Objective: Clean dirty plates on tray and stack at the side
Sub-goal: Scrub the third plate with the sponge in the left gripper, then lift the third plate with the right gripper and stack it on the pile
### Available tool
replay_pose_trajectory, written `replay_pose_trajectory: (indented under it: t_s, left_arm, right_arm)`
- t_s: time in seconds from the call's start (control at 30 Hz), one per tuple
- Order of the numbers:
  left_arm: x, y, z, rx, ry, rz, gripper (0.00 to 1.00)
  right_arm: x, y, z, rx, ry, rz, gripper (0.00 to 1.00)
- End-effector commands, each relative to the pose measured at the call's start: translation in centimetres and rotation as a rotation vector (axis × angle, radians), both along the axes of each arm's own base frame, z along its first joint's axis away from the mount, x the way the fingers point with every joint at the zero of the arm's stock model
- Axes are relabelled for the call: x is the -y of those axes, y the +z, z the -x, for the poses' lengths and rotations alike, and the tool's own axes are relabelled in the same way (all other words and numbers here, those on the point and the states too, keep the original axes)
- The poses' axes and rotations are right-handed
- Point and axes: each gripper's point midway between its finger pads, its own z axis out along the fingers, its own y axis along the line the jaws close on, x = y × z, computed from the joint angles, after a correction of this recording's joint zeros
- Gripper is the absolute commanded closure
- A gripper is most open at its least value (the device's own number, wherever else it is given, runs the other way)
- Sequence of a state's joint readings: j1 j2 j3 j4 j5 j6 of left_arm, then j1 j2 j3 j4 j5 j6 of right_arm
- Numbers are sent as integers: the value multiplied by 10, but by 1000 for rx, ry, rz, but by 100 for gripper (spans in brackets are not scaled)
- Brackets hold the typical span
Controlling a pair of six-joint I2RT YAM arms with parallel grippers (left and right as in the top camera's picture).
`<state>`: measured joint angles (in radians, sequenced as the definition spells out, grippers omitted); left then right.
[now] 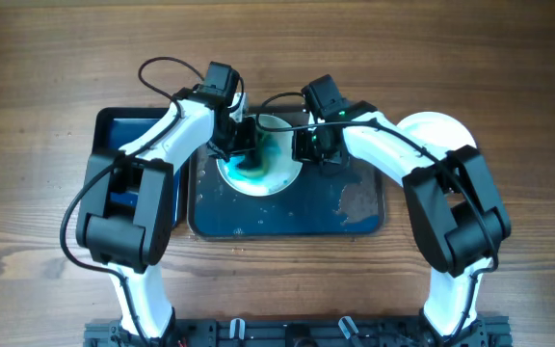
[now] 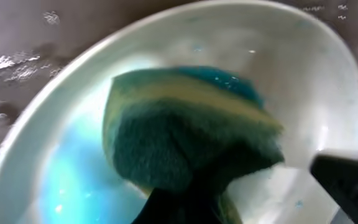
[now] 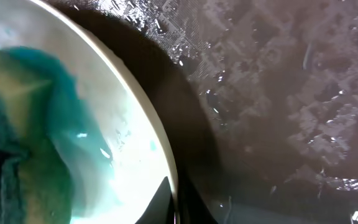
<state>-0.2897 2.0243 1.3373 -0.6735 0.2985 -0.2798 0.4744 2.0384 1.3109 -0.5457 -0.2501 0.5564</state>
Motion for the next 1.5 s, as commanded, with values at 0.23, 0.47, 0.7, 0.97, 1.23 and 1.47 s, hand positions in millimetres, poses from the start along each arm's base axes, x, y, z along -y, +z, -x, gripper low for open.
replay_pose_trajectory:
  t_s: [0.23, 0.47, 0.7, 0.97, 1.23, 1.47]
  left_arm:
    - [-91, 65, -59, 39, 465, -251, 96]
    - [-83, 68, -21, -121, 406, -251, 96]
    - [-64, 69, -22, -97, 366, -246, 96]
    - [-39, 70, -24, -57, 313, -232, 96]
    - [-41, 70, -26, -53, 319, -231, 96]
    - [-41, 70, -26, -53, 319, -231, 96]
  right_arm:
    - [9, -20, 7, -27, 0, 59, 96]
    - [0, 15, 6, 57, 135, 6, 96]
    - [87, 129, 3, 388, 14, 495, 96]
    - [103, 253, 41, 852, -33, 1015, 96]
    - [80, 316, 66, 1130, -80, 1246, 96]
    - [79, 313, 66, 1122, -74, 1219, 96]
